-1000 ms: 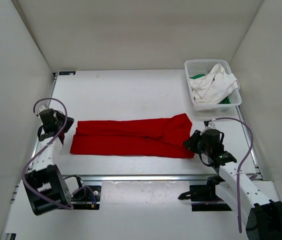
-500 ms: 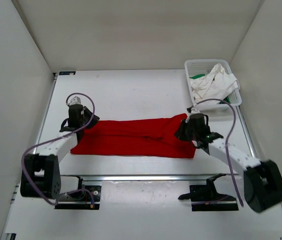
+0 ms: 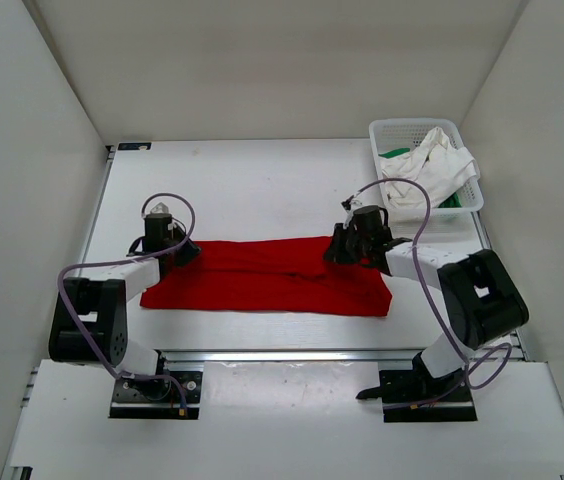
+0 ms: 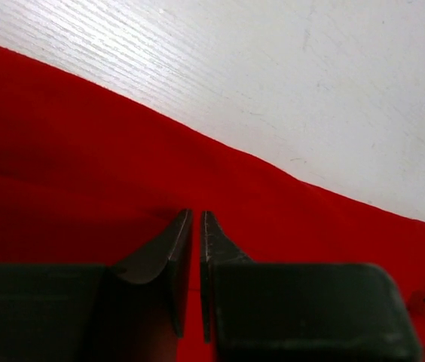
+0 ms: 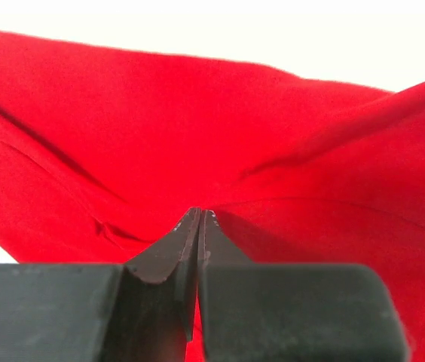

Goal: Fold and stack the t-shirts
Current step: Fold the other side of the tshirt into a rectangle

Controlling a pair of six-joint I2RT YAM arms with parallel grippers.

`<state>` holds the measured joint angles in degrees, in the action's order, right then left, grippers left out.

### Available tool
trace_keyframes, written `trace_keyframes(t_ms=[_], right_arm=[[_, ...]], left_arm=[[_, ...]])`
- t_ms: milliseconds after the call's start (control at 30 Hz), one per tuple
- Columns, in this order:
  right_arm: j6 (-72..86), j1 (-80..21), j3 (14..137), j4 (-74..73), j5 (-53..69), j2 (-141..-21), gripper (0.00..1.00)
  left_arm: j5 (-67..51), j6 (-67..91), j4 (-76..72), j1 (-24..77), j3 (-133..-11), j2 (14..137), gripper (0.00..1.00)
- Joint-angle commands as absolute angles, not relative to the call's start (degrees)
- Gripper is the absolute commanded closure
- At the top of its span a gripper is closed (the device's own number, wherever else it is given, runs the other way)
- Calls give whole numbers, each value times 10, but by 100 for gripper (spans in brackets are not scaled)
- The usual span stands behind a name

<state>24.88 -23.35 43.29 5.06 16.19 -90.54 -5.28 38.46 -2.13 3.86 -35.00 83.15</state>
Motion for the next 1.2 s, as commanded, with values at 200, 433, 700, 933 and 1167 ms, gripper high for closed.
trace_keyframes(t_ms=[200, 433, 700, 933, 1167], right_arm=[[223, -253, 423, 48, 203, -911, 100], [223, -317, 365, 2, 203, -839, 100], [217, -395, 393, -69, 216, -801, 100], [207, -368, 431, -101, 122, -753, 90], [200, -370, 424, -113, 103, -789, 76]], left_arm=[[-60, 378, -33, 47, -334, 824, 81], [-61, 378, -34, 43, -329, 806, 80], [-80, 384, -26, 36, -346, 778, 80], [-68, 369, -5, 47, -371, 754, 78], [-61, 377, -24, 101, -342, 743, 78]])
